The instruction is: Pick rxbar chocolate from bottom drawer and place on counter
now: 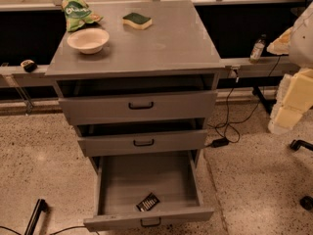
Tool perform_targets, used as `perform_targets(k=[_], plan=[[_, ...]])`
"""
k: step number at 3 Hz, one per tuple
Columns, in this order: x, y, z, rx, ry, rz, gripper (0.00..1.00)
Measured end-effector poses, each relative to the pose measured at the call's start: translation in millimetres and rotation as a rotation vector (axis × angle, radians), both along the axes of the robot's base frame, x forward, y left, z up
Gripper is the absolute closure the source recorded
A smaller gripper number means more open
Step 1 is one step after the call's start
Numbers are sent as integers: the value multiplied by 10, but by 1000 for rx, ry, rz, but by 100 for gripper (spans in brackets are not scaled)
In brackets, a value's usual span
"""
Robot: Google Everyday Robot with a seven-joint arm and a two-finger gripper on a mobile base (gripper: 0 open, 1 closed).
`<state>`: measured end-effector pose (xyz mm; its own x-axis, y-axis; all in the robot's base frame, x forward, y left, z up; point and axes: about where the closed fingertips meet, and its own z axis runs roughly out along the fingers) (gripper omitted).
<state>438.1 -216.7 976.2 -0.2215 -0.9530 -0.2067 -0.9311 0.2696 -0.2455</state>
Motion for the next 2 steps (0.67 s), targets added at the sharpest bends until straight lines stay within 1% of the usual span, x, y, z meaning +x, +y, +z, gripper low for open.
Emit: perform_targets(k=[1,2], plan=[[0,1,1,0,0,0,0],[17,53,39,-8,-22,-18,0]])
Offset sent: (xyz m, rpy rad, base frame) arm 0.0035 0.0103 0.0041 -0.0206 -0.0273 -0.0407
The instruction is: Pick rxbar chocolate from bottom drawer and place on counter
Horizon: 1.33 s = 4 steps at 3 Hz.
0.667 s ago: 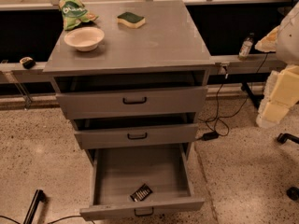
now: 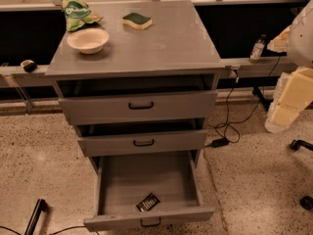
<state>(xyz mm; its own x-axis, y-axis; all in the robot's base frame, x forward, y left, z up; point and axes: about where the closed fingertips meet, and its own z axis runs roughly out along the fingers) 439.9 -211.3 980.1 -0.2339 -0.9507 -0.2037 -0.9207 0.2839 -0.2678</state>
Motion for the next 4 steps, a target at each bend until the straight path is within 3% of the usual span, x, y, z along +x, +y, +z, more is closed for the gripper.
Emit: perform_targets(k=[1,2,3,4], plan=[[210,885,-798,128,68,213,0],[167,1820,-1763,190,173,435,0],[145,1839,-1841,191,184,438,0],[204,2043,-1939,203,177,504,0]])
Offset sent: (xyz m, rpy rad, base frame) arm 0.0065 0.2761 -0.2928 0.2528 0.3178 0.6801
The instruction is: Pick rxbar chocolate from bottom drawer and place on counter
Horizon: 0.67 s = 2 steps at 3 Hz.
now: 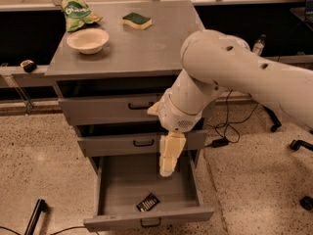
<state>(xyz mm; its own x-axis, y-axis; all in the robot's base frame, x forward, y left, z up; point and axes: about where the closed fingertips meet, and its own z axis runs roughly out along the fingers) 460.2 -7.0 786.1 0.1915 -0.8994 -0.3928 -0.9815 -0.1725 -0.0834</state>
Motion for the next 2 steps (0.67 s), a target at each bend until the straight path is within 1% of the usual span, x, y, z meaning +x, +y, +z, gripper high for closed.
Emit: perform_targets(k=[1,2], plan=[[351,295,-387,182,13,63,0],[565,426,-1120,297,18,135,0]])
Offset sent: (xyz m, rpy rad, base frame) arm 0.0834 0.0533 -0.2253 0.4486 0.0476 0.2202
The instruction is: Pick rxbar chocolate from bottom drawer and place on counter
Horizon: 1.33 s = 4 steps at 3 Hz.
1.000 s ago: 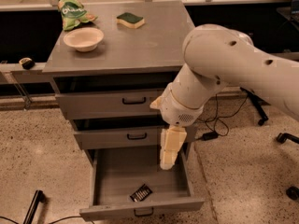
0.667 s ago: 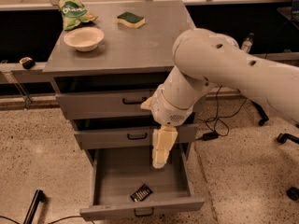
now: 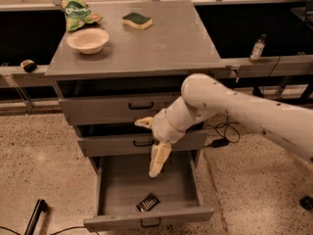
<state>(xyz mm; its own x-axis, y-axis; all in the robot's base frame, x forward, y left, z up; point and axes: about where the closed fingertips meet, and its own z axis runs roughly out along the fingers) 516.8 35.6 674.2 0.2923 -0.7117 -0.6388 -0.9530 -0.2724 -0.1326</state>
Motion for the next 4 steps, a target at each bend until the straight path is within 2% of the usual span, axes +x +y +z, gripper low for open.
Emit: perform_targets(k=[1,2,3,4], plan=[[-42,22,-367,17,50,29,0],[59,64,-536,13,83,34,0],[209,83,-1425,52,57,62,0],[209,74,-2206,58,46,81,0]])
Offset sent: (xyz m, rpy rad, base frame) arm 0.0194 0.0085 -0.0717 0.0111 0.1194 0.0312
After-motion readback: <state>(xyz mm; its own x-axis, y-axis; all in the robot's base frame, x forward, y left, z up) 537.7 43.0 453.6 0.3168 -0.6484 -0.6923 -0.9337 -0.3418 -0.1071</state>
